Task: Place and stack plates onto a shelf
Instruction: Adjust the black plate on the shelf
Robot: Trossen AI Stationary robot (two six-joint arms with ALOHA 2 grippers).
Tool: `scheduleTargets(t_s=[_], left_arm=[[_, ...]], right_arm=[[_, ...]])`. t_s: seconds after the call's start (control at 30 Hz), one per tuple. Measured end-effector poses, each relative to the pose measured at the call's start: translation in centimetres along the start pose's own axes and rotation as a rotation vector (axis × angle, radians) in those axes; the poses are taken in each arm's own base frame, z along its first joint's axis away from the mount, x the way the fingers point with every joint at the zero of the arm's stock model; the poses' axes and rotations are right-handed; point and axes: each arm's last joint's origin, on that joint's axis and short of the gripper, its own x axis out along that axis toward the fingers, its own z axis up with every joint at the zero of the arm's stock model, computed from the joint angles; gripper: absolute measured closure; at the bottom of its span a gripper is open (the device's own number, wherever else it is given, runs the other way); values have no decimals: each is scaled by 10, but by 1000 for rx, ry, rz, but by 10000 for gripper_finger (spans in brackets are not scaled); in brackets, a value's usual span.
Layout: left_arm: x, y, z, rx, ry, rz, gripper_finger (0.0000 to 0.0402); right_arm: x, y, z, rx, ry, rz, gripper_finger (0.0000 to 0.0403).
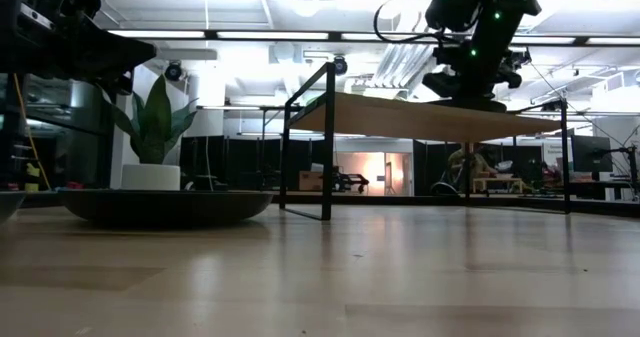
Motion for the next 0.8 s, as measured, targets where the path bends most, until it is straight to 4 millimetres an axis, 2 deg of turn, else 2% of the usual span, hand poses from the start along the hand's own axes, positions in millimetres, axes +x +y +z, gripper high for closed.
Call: scheduleTargets(t_s=[0.43, 0.8], left_arm=[[0, 0, 0, 0, 0, 0, 398], [0, 0, 0, 0, -1, 0, 398]], right_arm=[[-5, -3, -8, -68, 82, 21, 403], [-24, 4, -19, -100, 101, 84, 403]])
